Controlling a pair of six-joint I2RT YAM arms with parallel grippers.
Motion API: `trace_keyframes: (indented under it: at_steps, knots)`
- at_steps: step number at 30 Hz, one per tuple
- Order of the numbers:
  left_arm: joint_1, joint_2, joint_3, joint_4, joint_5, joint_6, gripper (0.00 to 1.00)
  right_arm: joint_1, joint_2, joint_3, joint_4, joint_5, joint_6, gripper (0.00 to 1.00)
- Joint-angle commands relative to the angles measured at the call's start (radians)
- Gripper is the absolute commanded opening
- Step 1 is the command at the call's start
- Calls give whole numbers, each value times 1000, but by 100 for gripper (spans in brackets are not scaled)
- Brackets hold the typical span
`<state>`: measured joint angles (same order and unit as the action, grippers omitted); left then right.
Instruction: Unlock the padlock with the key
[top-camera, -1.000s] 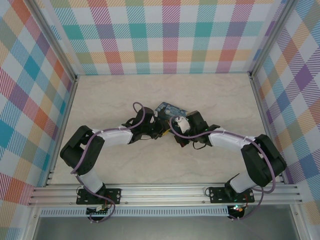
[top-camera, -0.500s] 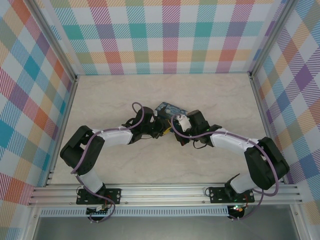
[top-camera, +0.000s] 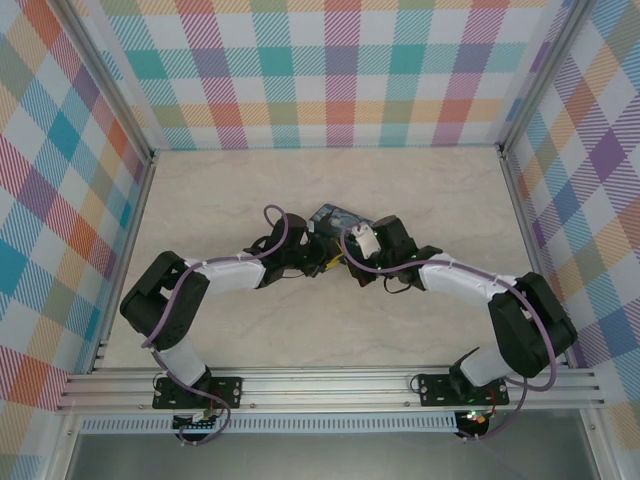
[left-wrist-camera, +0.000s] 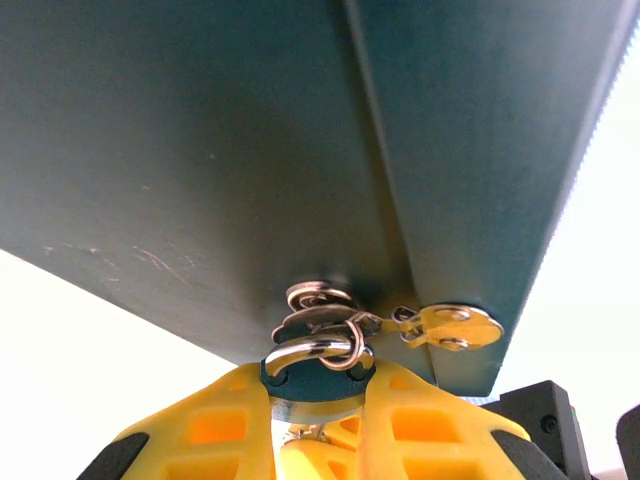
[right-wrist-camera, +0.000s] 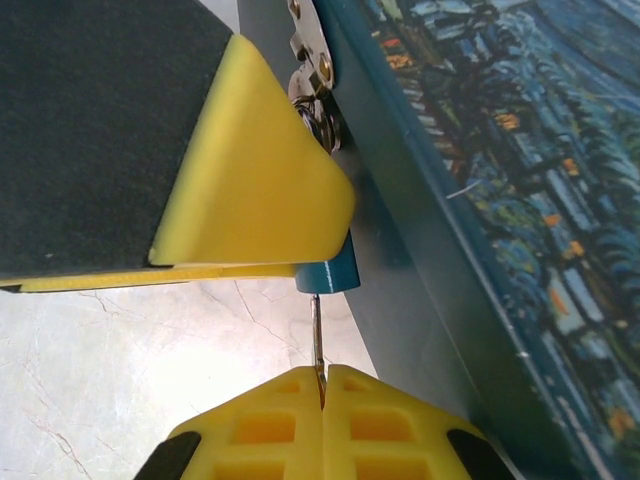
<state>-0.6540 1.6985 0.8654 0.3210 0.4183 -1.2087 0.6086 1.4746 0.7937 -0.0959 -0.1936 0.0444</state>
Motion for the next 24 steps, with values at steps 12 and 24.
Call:
trace_keyframes:
  at_steps: [12, 24]
  knots:
    - [-16, -17, -17, 53, 26, -9, 8, 5, 19, 36, 16, 26, 12, 4]
    - [-18, -32, -21, 23, 47, -5, 7, 5, -32, 7, 141, 29, -1, 4]
